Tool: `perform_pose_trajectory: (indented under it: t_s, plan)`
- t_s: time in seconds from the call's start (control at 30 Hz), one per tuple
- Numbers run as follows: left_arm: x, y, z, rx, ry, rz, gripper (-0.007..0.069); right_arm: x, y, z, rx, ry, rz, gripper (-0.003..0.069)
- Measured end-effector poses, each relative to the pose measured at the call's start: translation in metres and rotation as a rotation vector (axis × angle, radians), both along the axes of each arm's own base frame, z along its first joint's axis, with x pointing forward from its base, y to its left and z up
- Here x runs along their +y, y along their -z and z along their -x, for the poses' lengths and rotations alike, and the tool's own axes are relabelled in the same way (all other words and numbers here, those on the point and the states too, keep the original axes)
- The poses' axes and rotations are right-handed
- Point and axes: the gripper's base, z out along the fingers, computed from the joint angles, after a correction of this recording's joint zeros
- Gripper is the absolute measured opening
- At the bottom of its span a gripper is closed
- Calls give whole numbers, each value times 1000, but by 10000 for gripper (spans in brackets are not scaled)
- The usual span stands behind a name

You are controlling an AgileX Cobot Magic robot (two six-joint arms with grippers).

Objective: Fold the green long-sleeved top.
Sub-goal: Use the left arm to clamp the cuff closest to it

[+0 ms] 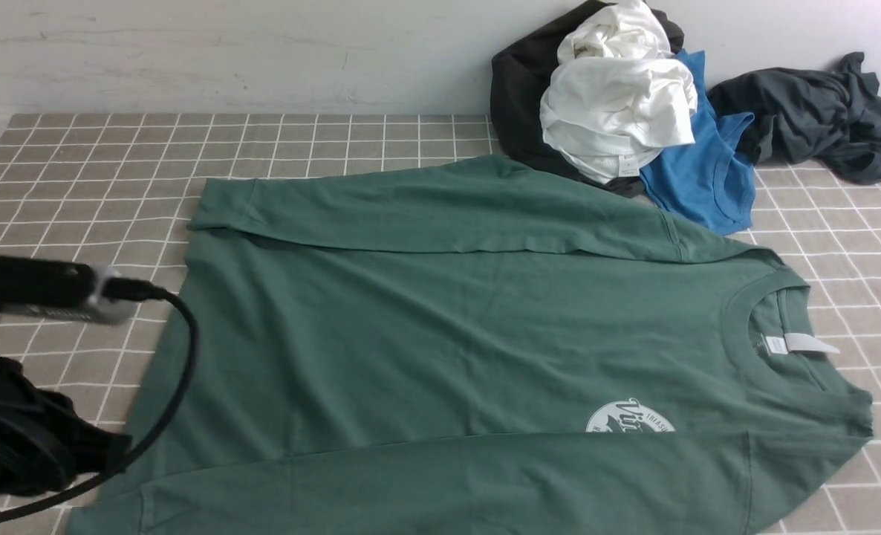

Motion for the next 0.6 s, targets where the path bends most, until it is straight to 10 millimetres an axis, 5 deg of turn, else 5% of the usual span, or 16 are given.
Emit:
perform_pose_trajectory:
  t_s: [0.1,0.3,0.6]
  plan:
    - [-1,25,-15,142,-39,5,198,31,40,-10,344,-202,52,-13]
    - [18,47,-34,214,-177,24,415,63,63,-22,430,-402,63,-13]
    - [33,97,-55,363,-252,21,396,73,64,-36,325,-420,12,-13]
